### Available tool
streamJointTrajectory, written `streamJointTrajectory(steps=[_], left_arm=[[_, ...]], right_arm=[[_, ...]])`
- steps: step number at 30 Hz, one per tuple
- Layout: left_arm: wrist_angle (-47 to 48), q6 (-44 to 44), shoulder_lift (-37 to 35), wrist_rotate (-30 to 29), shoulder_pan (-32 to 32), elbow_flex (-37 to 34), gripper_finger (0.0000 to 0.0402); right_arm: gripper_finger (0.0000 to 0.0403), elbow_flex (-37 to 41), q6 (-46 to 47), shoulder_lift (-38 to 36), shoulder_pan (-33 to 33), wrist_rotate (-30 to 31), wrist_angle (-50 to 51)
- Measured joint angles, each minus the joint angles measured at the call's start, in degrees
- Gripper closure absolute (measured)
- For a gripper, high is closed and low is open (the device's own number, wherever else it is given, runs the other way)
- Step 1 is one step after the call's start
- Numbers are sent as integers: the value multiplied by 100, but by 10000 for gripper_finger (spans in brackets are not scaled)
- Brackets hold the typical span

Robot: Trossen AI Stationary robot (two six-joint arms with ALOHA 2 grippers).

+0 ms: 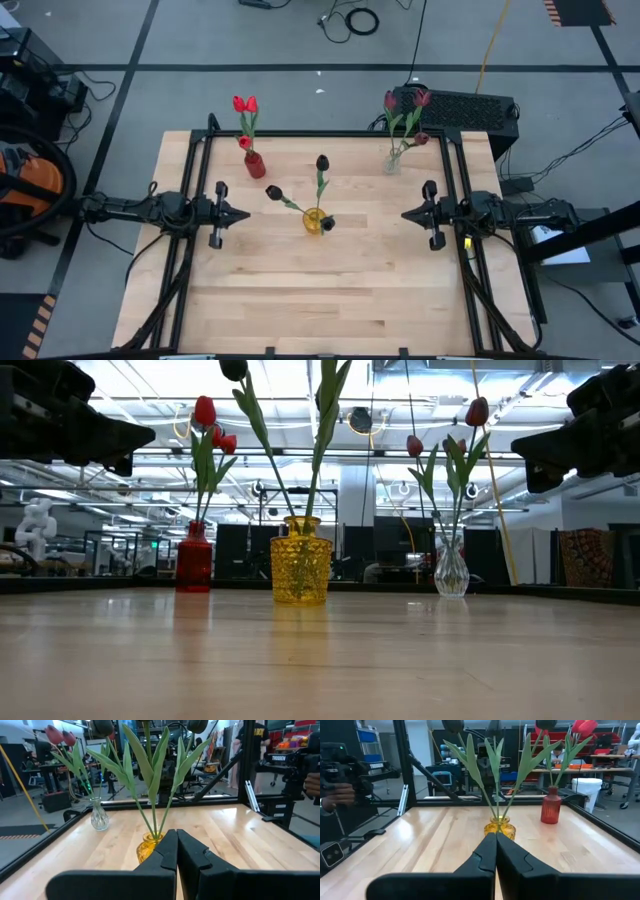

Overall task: Sort flowers into vase by color
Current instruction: Return to Home Position

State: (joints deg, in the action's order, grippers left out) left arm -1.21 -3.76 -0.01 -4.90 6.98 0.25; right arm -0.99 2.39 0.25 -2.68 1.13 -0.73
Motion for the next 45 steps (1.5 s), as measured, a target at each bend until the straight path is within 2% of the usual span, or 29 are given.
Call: streamJointTrajectory(steps=[11,23,28,45], left_arm=[[-34,-104,0,-204,-35,-1,399],[-17,-107,0,-98,-226,-2,399],[28,-127,3,143,-329,-1,398],[-2,-115,52,141,-382,-1,398]], right_arm=[[403,0,37,0,-2,2,0],[403,0,0,0,-2,4,0],[403,0,-2,0,-4,24,-2],[403,0,31,0,-4,28,-9]])
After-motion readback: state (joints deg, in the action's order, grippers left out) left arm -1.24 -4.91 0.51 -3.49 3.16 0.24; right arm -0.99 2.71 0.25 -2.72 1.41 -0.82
